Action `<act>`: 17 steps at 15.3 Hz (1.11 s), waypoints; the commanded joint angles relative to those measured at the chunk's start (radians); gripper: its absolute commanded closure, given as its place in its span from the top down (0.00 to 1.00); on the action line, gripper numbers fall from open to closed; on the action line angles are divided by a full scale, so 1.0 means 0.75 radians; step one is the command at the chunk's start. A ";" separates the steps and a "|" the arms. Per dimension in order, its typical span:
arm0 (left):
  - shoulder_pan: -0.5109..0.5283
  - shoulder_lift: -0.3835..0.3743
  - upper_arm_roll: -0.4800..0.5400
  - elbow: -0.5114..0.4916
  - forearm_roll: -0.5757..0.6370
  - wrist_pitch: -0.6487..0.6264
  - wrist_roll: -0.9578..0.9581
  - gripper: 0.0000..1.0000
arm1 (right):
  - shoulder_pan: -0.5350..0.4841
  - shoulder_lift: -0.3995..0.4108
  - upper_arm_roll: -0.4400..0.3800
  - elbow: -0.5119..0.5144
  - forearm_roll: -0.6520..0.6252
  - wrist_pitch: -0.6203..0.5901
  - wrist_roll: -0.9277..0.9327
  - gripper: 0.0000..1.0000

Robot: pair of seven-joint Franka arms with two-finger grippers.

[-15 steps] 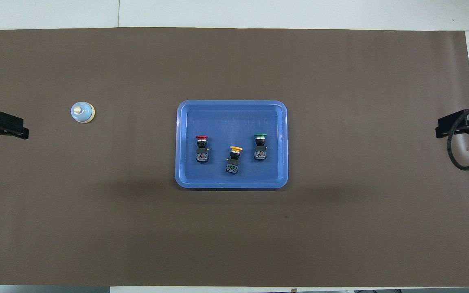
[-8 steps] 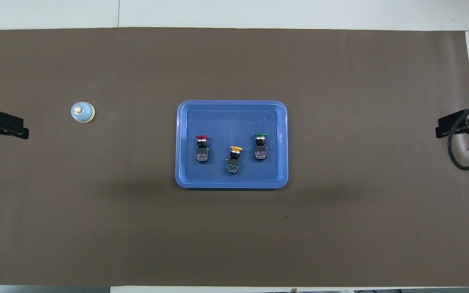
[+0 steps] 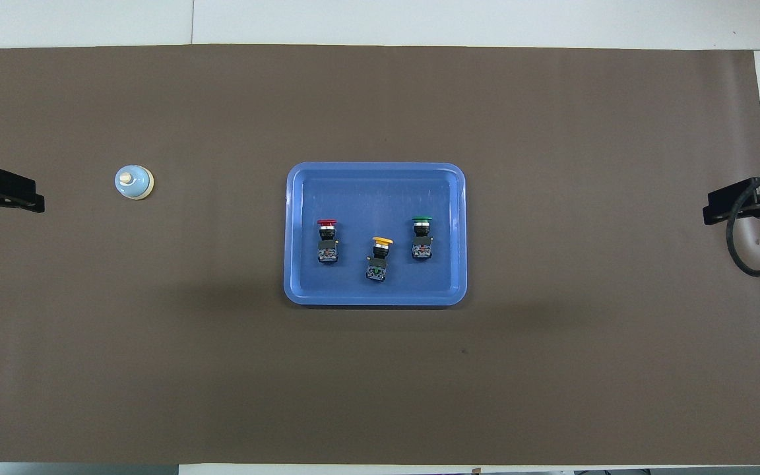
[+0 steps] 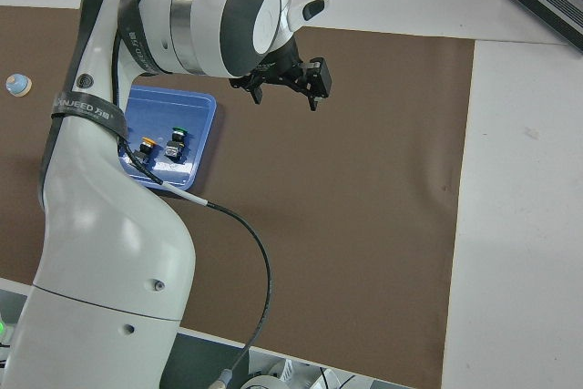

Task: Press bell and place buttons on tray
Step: 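Reach the left gripper to the silver bell and press it again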

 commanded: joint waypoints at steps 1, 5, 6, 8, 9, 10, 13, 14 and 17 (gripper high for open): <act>-0.001 0.020 0.004 -0.082 0.017 0.127 -0.026 0.00 | -0.007 -0.015 0.007 -0.010 0.020 -0.017 -0.026 1.00; 0.005 0.226 0.006 -0.069 0.021 0.341 -0.020 0.00 | -0.007 -0.015 0.007 -0.010 0.020 -0.017 -0.026 1.00; 0.009 0.283 0.006 -0.069 0.022 0.419 -0.020 0.00 | -0.007 -0.015 0.007 -0.010 0.020 -0.017 -0.026 1.00; 0.011 0.394 0.006 -0.063 0.022 0.566 -0.020 0.00 | -0.007 -0.015 0.007 -0.010 0.020 -0.017 -0.026 1.00; 0.009 0.439 0.006 -0.039 0.022 0.595 -0.020 0.00 | -0.007 -0.015 0.007 -0.010 0.020 -0.017 -0.026 1.00; 0.003 0.506 0.006 0.000 0.022 0.610 -0.020 0.00 | -0.007 -0.015 0.007 -0.010 0.020 -0.017 -0.026 1.00; 0.007 0.572 0.004 0.025 0.064 0.667 -0.020 0.00 | -0.007 -0.015 0.007 -0.010 0.020 -0.017 -0.026 1.00; 0.005 0.583 0.004 0.025 0.066 0.679 -0.020 0.00 | -0.007 -0.015 0.007 -0.010 0.020 -0.017 -0.026 1.00; -0.003 0.611 0.006 0.021 0.069 0.727 -0.024 0.00 | -0.007 -0.015 0.007 -0.010 0.020 -0.017 -0.026 1.00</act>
